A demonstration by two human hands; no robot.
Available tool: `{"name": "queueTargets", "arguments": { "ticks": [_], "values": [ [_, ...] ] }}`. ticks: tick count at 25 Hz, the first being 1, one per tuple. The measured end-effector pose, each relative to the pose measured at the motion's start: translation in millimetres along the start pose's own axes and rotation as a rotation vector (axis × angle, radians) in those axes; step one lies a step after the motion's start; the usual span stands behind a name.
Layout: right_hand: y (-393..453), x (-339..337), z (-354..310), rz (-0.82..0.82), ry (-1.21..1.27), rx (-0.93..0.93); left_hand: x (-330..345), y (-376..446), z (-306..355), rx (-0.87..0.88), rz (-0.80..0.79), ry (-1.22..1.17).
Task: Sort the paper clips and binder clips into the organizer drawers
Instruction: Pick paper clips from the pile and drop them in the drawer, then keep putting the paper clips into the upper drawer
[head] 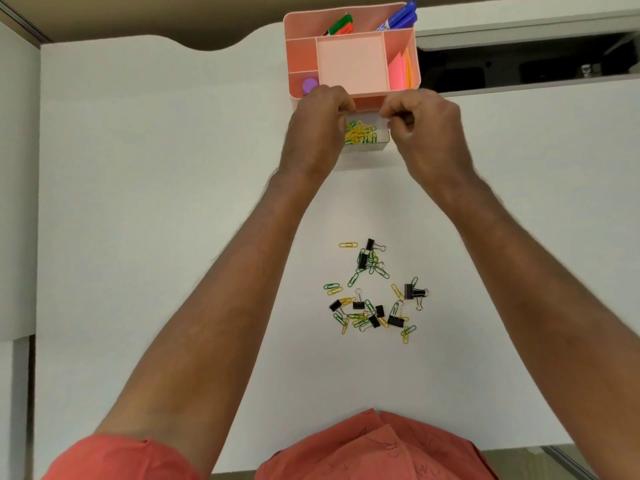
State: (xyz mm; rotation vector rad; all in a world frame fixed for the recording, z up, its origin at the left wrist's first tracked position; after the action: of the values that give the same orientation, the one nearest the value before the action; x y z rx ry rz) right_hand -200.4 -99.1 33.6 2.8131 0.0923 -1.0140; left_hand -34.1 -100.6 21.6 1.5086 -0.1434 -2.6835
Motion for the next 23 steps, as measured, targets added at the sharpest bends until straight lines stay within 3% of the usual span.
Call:
{"name": "queueTargets", "arguments": {
  "ticks": [3, 5, 11, 15, 23],
  "values": [
    [-45.2, -5.1, 16.2, 0.05, 0.098, 0.069, -6.8, -29.0, 3.1, 0.026, 0.093, -0.073],
    [-85.4, 9.4, 29.1, -0.023, 0.113, 0.12, -0.4, -69.3, 3.0, 0.015, 0.107, -0.142],
    [-179.6, 71.5, 44.2, -0.46, -0.146, 0.057, 73.6, -189.8, -24.9, -0.085, -0.294, 0.035],
    [-179.8, 72.1, 48.4, -0.444, -0.219, 0.012, 75.0, -198.4, -19.4, -0.057, -0.321, 0.088],
    [-176.8, 39.1, 70.0, -0.372, -0.206, 0.15, 79.6, -202.5, -17.7, -0.106, -0.376, 0.165]
  ]
}}
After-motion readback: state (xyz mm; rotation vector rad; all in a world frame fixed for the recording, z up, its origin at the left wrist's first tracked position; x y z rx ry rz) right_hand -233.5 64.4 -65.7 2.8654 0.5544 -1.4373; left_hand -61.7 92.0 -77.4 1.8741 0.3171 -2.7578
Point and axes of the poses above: each hand's wrist, its own y-axis towards the middle knuckle, its own x-axis out of the palm, z = x × y, the point moved 10 cm from there along y, towards the middle knuckle, and after that the axes turned 8 degrees about y, right-handed, at the moved point
